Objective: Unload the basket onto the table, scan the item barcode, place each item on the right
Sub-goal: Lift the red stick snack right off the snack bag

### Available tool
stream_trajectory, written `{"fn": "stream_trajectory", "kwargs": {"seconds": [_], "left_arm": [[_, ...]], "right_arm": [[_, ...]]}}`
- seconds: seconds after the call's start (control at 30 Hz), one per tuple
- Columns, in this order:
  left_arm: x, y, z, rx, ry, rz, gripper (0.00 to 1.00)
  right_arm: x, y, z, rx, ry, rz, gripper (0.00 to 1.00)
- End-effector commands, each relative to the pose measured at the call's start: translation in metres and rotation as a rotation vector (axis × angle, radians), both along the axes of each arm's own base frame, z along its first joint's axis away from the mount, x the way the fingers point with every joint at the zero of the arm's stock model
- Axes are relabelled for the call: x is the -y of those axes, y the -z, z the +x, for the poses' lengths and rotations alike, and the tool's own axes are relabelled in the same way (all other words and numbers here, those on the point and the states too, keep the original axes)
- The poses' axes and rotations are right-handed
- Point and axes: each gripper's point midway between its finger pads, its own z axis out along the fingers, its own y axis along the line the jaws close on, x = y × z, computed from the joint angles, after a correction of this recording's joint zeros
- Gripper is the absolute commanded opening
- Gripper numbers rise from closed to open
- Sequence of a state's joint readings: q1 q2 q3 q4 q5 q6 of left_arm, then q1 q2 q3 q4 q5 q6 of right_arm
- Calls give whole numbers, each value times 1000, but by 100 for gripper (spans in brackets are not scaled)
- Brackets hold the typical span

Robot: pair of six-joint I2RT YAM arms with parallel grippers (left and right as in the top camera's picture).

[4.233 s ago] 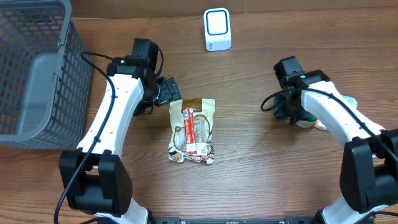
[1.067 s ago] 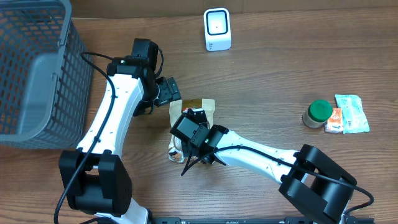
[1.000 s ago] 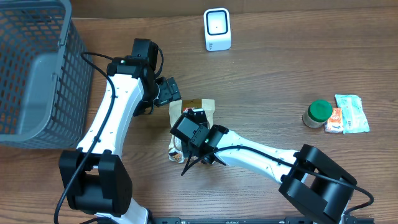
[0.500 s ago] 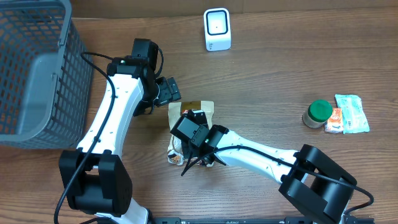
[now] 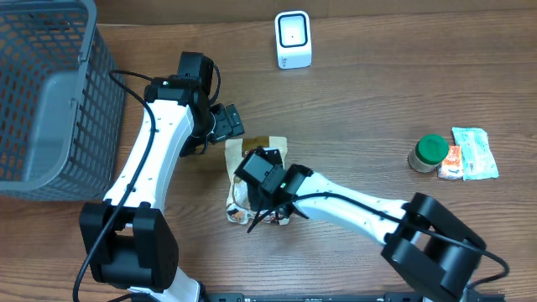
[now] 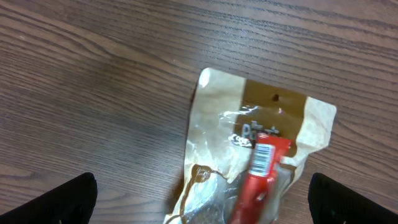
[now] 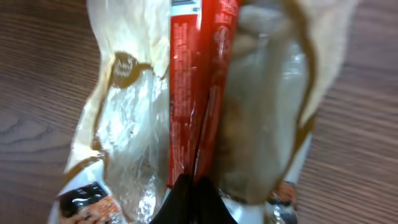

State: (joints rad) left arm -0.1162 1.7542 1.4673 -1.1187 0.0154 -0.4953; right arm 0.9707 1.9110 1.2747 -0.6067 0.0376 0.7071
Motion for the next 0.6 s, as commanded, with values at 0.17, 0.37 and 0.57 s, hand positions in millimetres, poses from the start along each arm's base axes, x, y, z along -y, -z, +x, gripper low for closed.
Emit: {"fn": "stream_trajectory", "kwargs": {"seconds": [0.17,0.37,0.57], "left_arm": [[2,-14,5,43,-3,-10,100],[2,-14,5,43,-3,-10,100],[2,-14,5,43,-3,-10,100]], "right_arm": [[26,-70,10,147,-191,12,4],[51,-74,0,195,-412,-131,4],[68,-89,1,257,-479,-211,4]]}}
